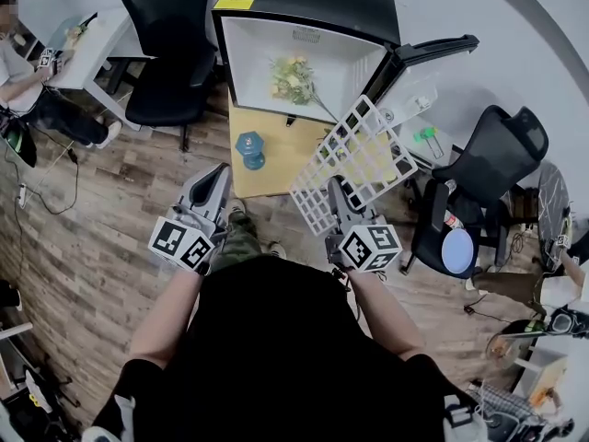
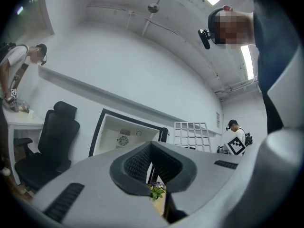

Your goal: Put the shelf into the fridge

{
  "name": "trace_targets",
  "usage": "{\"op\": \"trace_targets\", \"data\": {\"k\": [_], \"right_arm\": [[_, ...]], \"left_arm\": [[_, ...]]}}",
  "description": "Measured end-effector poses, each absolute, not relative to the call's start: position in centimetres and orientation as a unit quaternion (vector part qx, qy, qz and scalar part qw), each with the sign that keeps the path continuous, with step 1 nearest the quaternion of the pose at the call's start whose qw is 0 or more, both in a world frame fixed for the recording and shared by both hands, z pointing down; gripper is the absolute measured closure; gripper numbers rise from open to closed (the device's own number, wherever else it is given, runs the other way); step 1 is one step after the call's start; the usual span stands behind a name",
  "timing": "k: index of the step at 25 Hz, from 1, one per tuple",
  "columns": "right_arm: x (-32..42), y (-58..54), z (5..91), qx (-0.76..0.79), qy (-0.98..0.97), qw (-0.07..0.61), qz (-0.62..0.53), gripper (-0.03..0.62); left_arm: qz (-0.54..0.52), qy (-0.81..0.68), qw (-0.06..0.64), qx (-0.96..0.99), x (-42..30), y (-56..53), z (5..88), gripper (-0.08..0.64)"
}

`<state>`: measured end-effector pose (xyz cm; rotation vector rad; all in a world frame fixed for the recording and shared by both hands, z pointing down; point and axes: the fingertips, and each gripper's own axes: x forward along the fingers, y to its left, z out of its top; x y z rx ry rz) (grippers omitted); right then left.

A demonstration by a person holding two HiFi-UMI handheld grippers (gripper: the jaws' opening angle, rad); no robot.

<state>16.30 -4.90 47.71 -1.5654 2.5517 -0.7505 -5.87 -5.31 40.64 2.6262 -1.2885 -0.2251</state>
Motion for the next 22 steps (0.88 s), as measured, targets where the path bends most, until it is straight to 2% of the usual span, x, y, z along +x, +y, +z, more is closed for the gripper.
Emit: {"op": "trace_targets", "data": {"k": [22], "right_arm": [[15.8, -7.5, 48.0, -0.523, 0.808, 0.045, -0.266, 0.548]], "left_arm": [[-0.075, -0.413, 0.109, 0.901, -5.5, -8.6, 40.9, 0.540]]}}
